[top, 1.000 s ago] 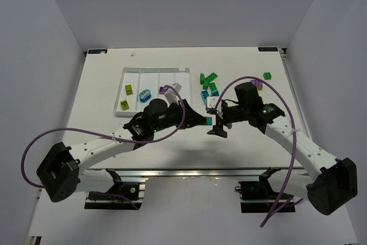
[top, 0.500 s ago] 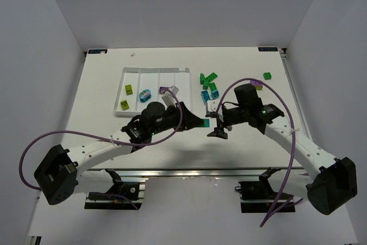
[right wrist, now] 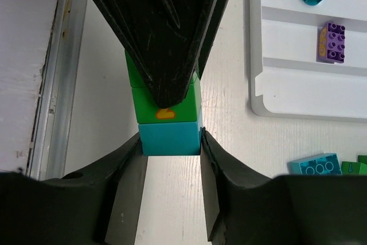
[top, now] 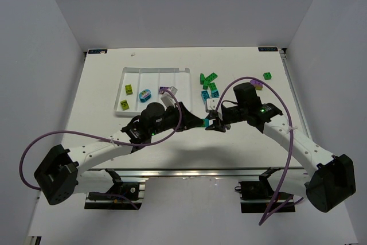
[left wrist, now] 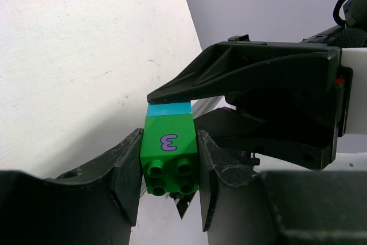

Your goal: Sort the legos into containers by color

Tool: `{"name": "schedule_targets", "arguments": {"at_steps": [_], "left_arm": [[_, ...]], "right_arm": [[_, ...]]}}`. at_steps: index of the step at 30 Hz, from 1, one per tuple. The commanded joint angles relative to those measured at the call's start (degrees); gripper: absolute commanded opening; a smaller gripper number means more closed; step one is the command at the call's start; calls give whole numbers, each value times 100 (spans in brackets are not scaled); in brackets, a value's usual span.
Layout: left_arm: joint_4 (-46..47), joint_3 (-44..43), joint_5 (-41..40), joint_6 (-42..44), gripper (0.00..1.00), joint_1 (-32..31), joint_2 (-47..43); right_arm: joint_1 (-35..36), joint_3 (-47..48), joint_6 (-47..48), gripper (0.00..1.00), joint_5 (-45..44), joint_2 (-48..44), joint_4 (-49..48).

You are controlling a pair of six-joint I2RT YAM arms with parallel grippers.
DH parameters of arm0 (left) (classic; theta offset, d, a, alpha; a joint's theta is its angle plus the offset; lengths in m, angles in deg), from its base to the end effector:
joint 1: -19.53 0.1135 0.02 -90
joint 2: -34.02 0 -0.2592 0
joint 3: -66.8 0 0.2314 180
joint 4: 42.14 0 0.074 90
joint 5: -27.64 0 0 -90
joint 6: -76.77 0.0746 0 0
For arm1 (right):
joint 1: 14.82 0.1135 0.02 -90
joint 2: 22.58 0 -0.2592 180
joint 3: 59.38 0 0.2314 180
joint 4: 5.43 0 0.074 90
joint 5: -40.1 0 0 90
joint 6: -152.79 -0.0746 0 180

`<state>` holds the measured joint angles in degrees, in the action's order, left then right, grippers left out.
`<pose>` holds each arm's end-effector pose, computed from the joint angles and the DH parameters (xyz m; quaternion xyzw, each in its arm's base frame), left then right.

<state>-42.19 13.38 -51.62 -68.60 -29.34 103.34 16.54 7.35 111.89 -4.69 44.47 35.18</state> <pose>0.1820 -0.2296 0.2521 0.0112 0.7968 -0.5191 0.3091 0.1825 0.1732 0.2680 -0.6643 0.5381 0.2864 0.4327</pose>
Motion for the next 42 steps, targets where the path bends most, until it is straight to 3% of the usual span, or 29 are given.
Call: {"name": "schedule_targets", "arguments": {"at_steps": [1, 2, 3, 6, 9, 17, 19, 24, 26, 42], "left_arm": [[119, -28, -45, 62, 10, -1, -59], [101, -45, -63, 71, 16, -1, -41], [49, -63, -90, 62, 31, -1, -41], [-39, -133, -108, 97, 49, -1, 20], [-109, -212, -55, 141, 56, -9, 116], [-92, -353, 95, 185, 60, -9, 336], [-75, -336, 95, 185, 57, -1, 345], [-75, -318, 103, 194, 9, -1, 337], [-57, -283, 104, 185, 0, -1, 293], [-952, 16, 200, 431, 0, 957, -911]], "right_arm": [[11, 200, 20, 19, 199, -33, 17], [11, 200, 38, 18, 164, -51, 34], [11, 209, 38, 17, 129, -51, 43], [11, 235, 38, 16, 67, -51, 52], [20, 261, -6, 14, -3, -25, 26], [20, 358, -23, 14, -56, 80, 17], [29, 349, -15, 13, -65, 81, 26], [20, 306, 55, 10, -118, 72, 34], [20, 270, 73, 8, -118, 63, 26], [-217, -38, 135, 4, -267, 71, -62]]}}
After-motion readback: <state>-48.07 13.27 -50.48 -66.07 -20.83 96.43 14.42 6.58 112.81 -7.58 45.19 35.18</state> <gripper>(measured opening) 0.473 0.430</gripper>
